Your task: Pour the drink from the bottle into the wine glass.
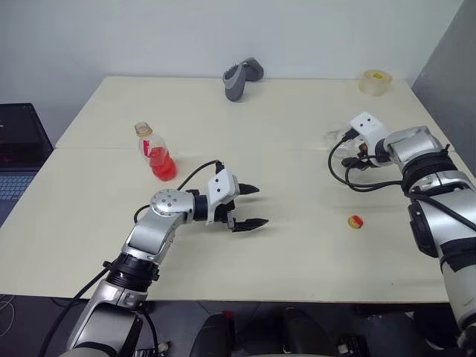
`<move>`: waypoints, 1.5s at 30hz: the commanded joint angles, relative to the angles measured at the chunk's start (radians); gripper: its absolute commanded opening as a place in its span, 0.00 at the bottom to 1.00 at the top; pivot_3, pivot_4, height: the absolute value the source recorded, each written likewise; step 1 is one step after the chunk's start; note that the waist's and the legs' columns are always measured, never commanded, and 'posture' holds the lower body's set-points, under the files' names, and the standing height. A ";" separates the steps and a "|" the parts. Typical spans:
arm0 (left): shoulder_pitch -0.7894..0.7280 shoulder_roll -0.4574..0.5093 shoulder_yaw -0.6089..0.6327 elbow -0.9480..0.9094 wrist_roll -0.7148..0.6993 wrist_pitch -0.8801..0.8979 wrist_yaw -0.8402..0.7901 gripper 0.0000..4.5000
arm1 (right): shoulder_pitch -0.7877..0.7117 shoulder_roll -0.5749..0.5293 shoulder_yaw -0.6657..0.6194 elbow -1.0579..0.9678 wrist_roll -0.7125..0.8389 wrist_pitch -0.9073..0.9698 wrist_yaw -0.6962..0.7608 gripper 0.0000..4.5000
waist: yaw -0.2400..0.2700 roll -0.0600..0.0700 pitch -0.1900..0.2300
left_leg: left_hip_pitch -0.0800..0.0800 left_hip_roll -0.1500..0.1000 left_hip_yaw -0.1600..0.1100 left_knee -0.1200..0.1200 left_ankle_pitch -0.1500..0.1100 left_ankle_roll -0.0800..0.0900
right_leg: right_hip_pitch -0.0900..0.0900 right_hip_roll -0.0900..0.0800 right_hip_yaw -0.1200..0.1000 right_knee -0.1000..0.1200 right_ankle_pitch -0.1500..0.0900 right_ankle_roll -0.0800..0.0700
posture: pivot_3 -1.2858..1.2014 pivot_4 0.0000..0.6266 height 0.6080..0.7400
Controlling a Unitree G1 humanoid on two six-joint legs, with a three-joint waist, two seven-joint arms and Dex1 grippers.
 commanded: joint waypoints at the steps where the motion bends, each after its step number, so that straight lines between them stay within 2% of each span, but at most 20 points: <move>1: 0.005 -0.001 0.000 -0.012 0.007 -0.018 0.002 1.00 | -0.021 0.005 0.043 0.021 -0.076 -0.041 0.015 0.49 | 0.000 0.000 0.000 | 0.000 0.000 0.000 0.000 0.000 0.000 | 0.000 0.000 0.000 0.000 0.000 0.000 | 0.52 0.24 1.00; 2: 0.005 -0.001 0.001 -0.012 0.008 -0.018 0.002 1.00 | -0.019 0.008 0.053 0.025 -0.092 -0.049 0.014 0.39 | 0.000 0.000 0.000 | 0.000 0.000 0.000 0.000 0.000 0.000 | 0.000 0.000 0.000 0.000 0.000 0.000 | 0.52 0.24 1.00; 6: 0.005 0.003 0.007 -0.014 0.014 -0.019 0.001 1.00 | -0.015 0.003 0.114 0.029 -0.181 -0.122 -0.010 0.10 | 0.000 0.000 0.000 | 0.000 0.000 0.000 0.000 0.000 0.000 | 0.000 0.000 0.000 0.000 0.000 0.000 | 0.52 0.24 1.00; 8: 0.009 0.008 0.011 -0.016 0.015 -0.019 0.001 1.00 | -0.016 -0.008 0.167 0.024 -0.248 -0.204 -0.043 0.03 | -0.001 0.000 0.000 | 0.000 0.000 0.000 0.000 0.000 0.000 | 0.000 0.000 0.000 0.000 0.000 0.000 | 0.52 0.24 1.00; 12: 0.015 0.012 0.021 -0.018 0.015 -0.014 0.010 1.00 | -0.012 -0.020 0.197 0.013 -0.301 -0.328 -0.113 0.03 | -0.002 0.000 0.000 | 0.000 0.000 0.001 0.000 0.000 0.000 | -0.001 0.000 0.001 0.001 0.000 0.000 | 0.52 0.24 1.00; 17: 0.032 0.017 0.045 -0.023 0.003 -0.005 0.035 1.00 | -0.001 -0.028 0.159 -0.011 -0.287 -0.411 -0.156 0.03 | -0.003 0.000 0.000 | 0.000 0.000 0.001 0.000 0.000 0.000 | -0.001 0.000 0.001 0.001 0.000 0.000 | 0.52 0.24 1.00; 22: 0.076 0.036 0.112 -0.051 -0.041 0.047 0.067 1.00 | 0.052 -0.011 0.027 -0.127 -0.147 -0.420 -0.089 0.03 | -0.005 0.000 0.000 | 0.000 0.001 0.001 0.000 0.000 0.000 | -0.001 0.000 0.001 0.001 0.000 0.000 | 0.52 0.24 1.00; 26: 0.118 0.058 0.188 -0.094 -0.094 0.114 0.099 1.00 | 0.282 0.035 -0.150 -0.541 0.066 -0.239 -0.017 0.03 | -0.006 0.000 0.000 | -0.001 0.001 -0.001 0.000 0.000 0.000 | -0.001 0.000 0.000 0.001 0.000 0.000 | 0.52 0.24 1.00; 29: 0.135 0.080 0.231 -0.137 -0.143 0.176 0.099 1.00 | 0.464 0.127 -0.238 -0.796 0.157 -0.162 -0.104 0.03 | -0.006 0.000 0.000 | -0.002 0.002 -0.004 0.001 0.000 0.000 | 0.000 0.000 0.001 0.001 0.000 0.000 | 0.52 0.24 1.00; 33: 0.141 0.115 0.262 -0.168 -0.174 0.211 0.090 1.00 | 0.582 0.270 -0.301 -0.933 0.226 -0.151 -0.228 0.03 | -0.010 0.000 0.000 | 0.000 0.002 -0.004 0.001 0.000 0.000 | 0.000 0.001 0.000 0.005 0.000 0.000 | 0.52 0.24 1.00; 37: 0.135 0.139 0.291 -0.166 -0.184 0.223 0.104 1.00 | 0.632 0.419 -0.316 -0.941 0.266 -0.270 -0.335 0.03 | -0.015 0.000 0.000 | 0.001 0.002 -0.003 0.001 0.000 0.000 | 0.000 0.001 0.000 0.006 -0.001 -0.001 | 0.52 0.24 1.00; 39: 0.133 0.142 0.295 -0.162 -0.184 0.225 0.108 1.00 | 0.628 0.453 -0.305 -0.904 0.262 -0.308 -0.362 0.03 | -0.017 0.000 0.000 | 0.001 0.001 -0.003 0.001 0.000 0.000 | -0.001 0.001 0.000 0.006 -0.001 -0.001 | 0.52 0.24 1.00; 45: 0.106 0.146 0.283 -0.166 -0.183 0.240 0.115 1.00 | 0.498 0.537 -0.308 -0.570 0.244 -0.545 -0.466 0.03 | -0.017 0.000 0.000 | 0.002 0.001 -0.002 0.001 0.000 -0.001 | -0.001 0.001 0.000 0.006 -0.001 -0.001 | 0.52 0.24 1.00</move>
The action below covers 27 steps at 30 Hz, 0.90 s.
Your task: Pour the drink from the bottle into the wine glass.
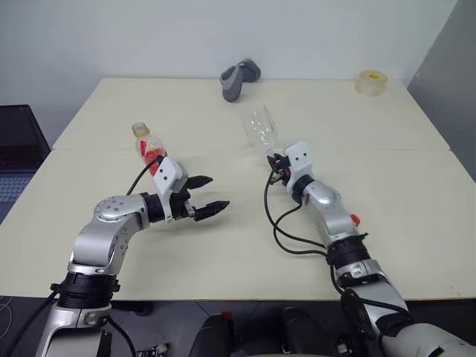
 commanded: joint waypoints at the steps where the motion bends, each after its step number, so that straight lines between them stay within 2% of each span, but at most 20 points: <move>1: -0.034 0.010 0.014 -0.031 -0.016 -0.002 0.005 1.00 | -0.082 0.020 -0.019 0.138 0.005 -0.146 -0.050 0.03 | 0.000 0.000 0.000 | 0.000 0.000 0.000 0.000 0.000 0.000 | 0.000 0.000 0.000 0.000 0.000 0.000 | 0.52 0.24 1.00; 6: -0.063 0.005 0.017 -0.010 -0.014 -0.005 0.009 1.00 | -0.119 0.036 -0.039 0.281 0.027 -0.239 -0.069 0.03 | -0.003 0.000 0.000 | 0.000 0.000 0.000 -0.001 0.000 0.000 | 0.000 0.000 0.000 -0.001 0.000 0.000 | 0.52 0.24 1.00; 13: -0.089 -0.003 0.025 -0.004 -0.031 0.009 0.016 1.00 | -0.124 0.068 -0.043 0.338 0.034 -0.281 -0.072 0.03 | -0.005 0.000 0.000 | 0.000 0.000 0.000 -0.001 0.000 -0.001 | 0.000 0.000 0.000 0.001 0.000 0.000 | 0.52 0.24 1.00; 19: -0.082 0.015 0.021 -0.010 -0.039 0.018 0.011 1.00 | 0.016 0.025 -0.017 0.184 0.072 -0.227 0.076 0.03 | -0.005 0.000 0.000 | 0.000 0.001 -0.001 -0.001 0.000 0.000 | 0.000 0.000 0.001 0.001 0.000 0.000 | 0.52 0.24 1.00; 27: -0.090 0.011 0.009 -0.013 -0.036 0.016 0.009 1.00 | 0.164 -0.033 0.029 -0.016 0.069 -0.112 0.149 0.03 | -0.005 0.000 -0.001 | 0.002 0.001 -0.001 -0.001 0.000 0.000 | 0.001 0.000 0.001 0.001 0.000 0.000 | 0.52 0.24 1.00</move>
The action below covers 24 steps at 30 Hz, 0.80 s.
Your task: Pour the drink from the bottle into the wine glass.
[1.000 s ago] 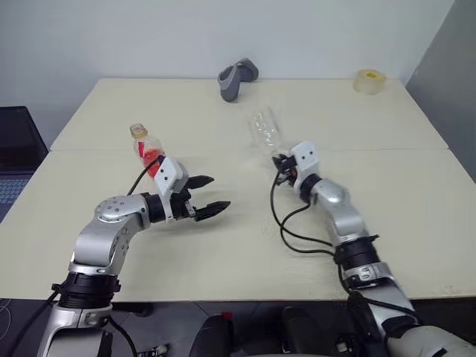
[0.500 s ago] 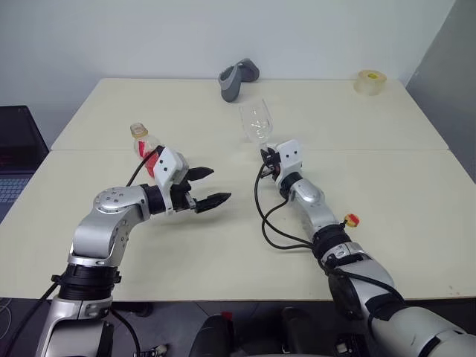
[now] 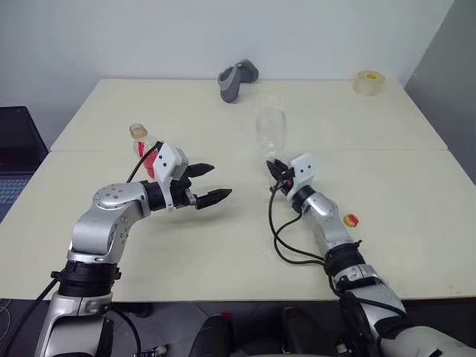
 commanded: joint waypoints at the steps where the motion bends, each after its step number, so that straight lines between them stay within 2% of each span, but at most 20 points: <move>1: -0.016 0.007 0.008 -0.020 -0.012 -0.008 -0.007 1.00 | 0.048 -0.015 0.037 -0.043 -0.014 0.082 0.027 0.03 | 0.000 0.000 0.000 | 0.000 0.000 0.000 0.000 0.000 0.000 | 0.000 0.000 0.000 0.000 0.000 0.000 | 0.52 0.24 1.00; 8: -0.027 0.003 0.000 -0.024 -0.012 -0.012 -0.015 1.00 | 0.058 -0.027 0.053 -0.095 -0.021 0.144 0.016 0.03 | 0.000 0.000 0.000 | 0.000 0.000 0.000 0.000 0.000 0.000 | 0.000 0.000 0.000 0.000 -0.001 0.000 | 0.52 0.24 1.00; 13: -0.022 0.001 0.000 -0.045 -0.012 -0.019 -0.021 1.00 | 0.055 -0.048 0.055 -0.111 -0.014 0.183 0.026 0.40 | 0.000 0.000 0.000 | -0.001 0.000 0.000 0.000 0.000 0.000 | 0.000 0.000 0.000 0.000 -0.001 -0.001 | 0.52 0.24 1.00; 20: -0.008 -0.029 0.025 -0.067 -0.008 -0.081 0.012 1.00 | 0.083 -0.099 0.054 -0.212 0.018 0.264 0.077 0.97 | 0.005 0.000 0.000 | -0.001 0.000 -0.001 0.000 0.000 0.000 | 0.000 0.000 0.000 -0.001 -0.001 -0.001 | 0.52 0.24 1.00; 24: 0.022 -0.041 0.046 -0.101 0.004 -0.118 0.071 1.00 | 0.158 -0.188 0.089 -0.391 0.024 0.376 0.176 0.99 | 0.008 0.000 0.000 | -0.002 0.000 -0.001 0.001 0.000 0.000 | 0.000 0.000 0.000 -0.002 -0.001 -0.001 | 0.52 0.24 1.00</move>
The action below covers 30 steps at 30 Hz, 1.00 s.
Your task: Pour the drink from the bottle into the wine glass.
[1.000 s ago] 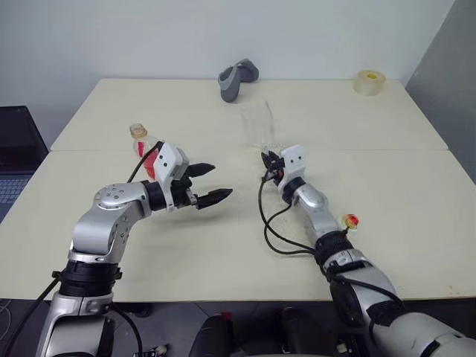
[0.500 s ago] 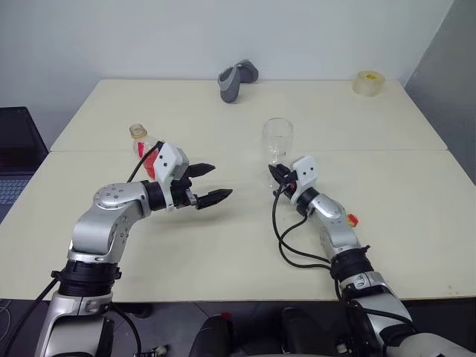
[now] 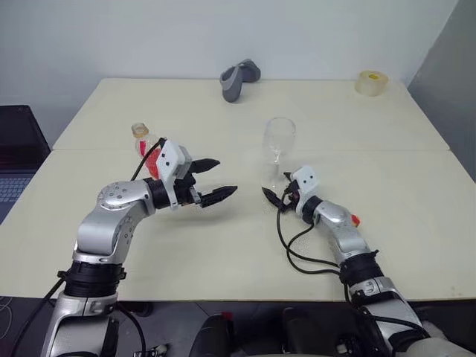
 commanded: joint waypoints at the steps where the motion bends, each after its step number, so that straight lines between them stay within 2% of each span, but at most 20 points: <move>1: 0.030 -0.009 0.052 -0.077 0.004 -0.047 0.061 1.00 | 0.063 -0.081 0.026 -0.205 0.022 0.096 0.090 0.99 | 0.002 0.000 0.000 | 0.000 0.000 0.000 0.000 0.000 0.000 | 0.000 0.000 0.000 0.000 0.000 0.000 | 0.52 0.24 1.00; 9: 0.184 -0.036 0.111 -0.257 -0.024 -0.024 0.193 1.00 | 0.232 -0.288 0.043 -0.665 0.178 0.328 0.293 0.99 | 0.008 0.000 0.000 | 0.000 0.000 -0.001 0.000 0.000 0.000 | 0.000 0.000 0.000 -0.001 0.000 0.000 | 0.52 0.24 1.00; 12: 0.250 -0.061 0.161 -0.308 -0.011 -0.032 0.282 1.00 | 0.237 -0.306 0.024 -0.762 0.227 0.387 0.282 0.99 | 0.008 0.000 0.000 | 0.000 0.000 -0.002 0.000 0.000 0.000 | 0.001 0.000 -0.001 -0.001 0.000 0.000 | 0.52 0.24 1.00; 15: 0.311 -0.115 0.192 -0.319 0.083 -0.098 0.421 1.00 | 0.212 -0.302 0.015 -0.801 0.266 0.438 0.260 0.99 | 0.013 0.000 0.000 | 0.000 0.000 -0.002 0.000 0.000 0.000 | 0.001 0.000 -0.001 -0.001 0.000 0.000 | 0.52 0.24 1.00; 22: 0.387 -0.223 0.179 -0.195 0.240 -0.184 0.618 1.00 | 0.112 -0.222 -0.006 -0.846 0.386 0.575 0.182 0.99 | 0.021 -0.001 0.000 | 0.000 0.000 -0.003 0.000 0.000 0.000 | 0.002 0.000 -0.001 -0.002 0.000 0.000 | 0.52 0.24 1.00; 26: 0.333 -0.254 0.197 -0.077 0.313 -0.227 0.733 1.00 | 0.099 -0.220 0.022 -0.852 0.395 0.585 0.172 0.99 | 0.025 -0.003 -0.001 | -0.001 -0.001 -0.004 0.001 0.000 0.000 | 0.002 -0.001 -0.003 -0.003 0.000 0.000 | 0.52 0.24 1.00; 30: 0.268 -0.258 0.199 0.043 0.329 -0.250 0.767 1.00 | 0.098 -0.215 0.045 -0.853 0.385 0.577 0.152 0.99 | 0.024 -0.003 -0.002 | -0.001 -0.001 -0.004 0.000 0.000 0.000 | 0.002 -0.001 -0.003 -0.003 0.000 0.000 | 0.52 0.24 1.00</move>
